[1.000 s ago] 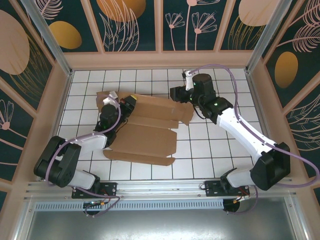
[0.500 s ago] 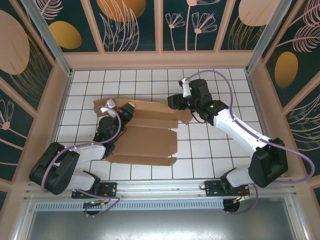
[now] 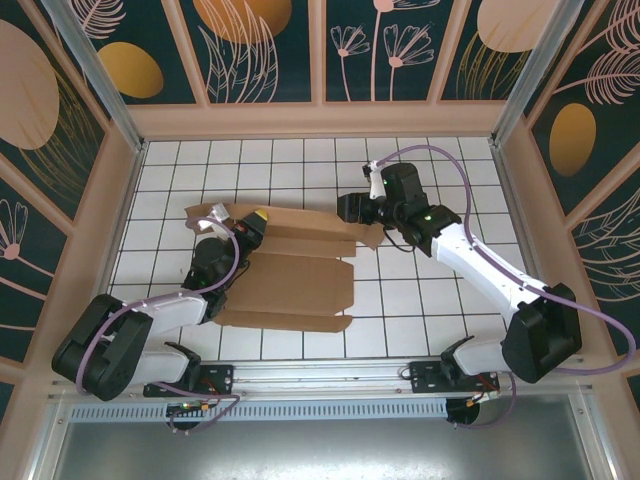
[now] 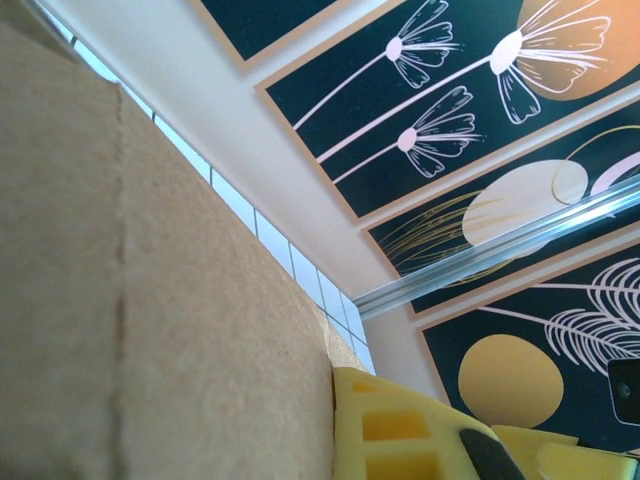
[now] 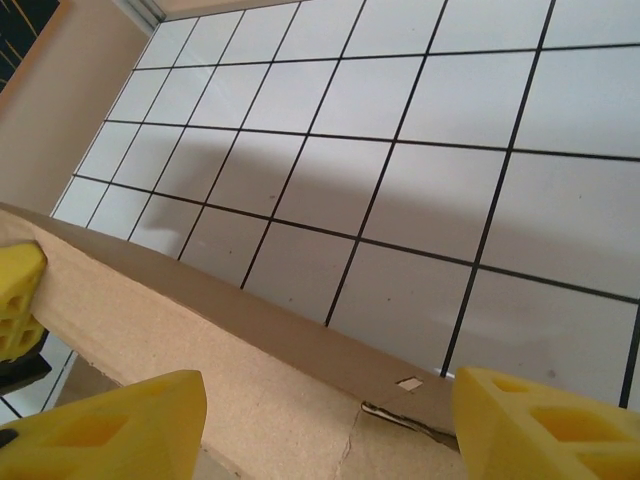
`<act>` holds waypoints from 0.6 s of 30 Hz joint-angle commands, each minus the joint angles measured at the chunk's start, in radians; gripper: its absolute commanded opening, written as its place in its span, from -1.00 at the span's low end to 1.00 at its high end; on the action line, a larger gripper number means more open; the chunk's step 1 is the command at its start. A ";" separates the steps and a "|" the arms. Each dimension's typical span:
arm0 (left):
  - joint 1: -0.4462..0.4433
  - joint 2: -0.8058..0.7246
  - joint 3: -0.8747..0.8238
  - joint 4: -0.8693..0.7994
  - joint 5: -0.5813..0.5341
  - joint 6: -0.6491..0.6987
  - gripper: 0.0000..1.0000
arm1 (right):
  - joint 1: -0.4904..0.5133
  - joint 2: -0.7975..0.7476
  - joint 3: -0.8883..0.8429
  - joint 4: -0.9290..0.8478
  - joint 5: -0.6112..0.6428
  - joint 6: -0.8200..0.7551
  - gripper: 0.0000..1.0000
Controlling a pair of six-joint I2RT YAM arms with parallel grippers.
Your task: Fold the paper box
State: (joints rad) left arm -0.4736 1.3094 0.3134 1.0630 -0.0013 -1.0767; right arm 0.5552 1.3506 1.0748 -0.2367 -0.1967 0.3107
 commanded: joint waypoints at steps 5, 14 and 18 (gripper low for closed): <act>-0.005 -0.004 -0.010 -0.052 0.022 0.047 -1.00 | -0.003 -0.036 -0.015 -0.011 0.016 0.094 0.28; -0.005 -0.020 -0.023 -0.055 0.024 0.052 -1.00 | -0.037 0.029 0.033 -0.069 0.000 0.221 0.35; -0.005 -0.025 -0.035 -0.052 0.026 0.050 -1.00 | -0.037 0.014 0.014 -0.059 0.027 0.272 0.39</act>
State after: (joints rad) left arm -0.4736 1.2968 0.2985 1.0393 0.0029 -1.0737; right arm 0.5186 1.3739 1.0790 -0.2970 -0.1879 0.5182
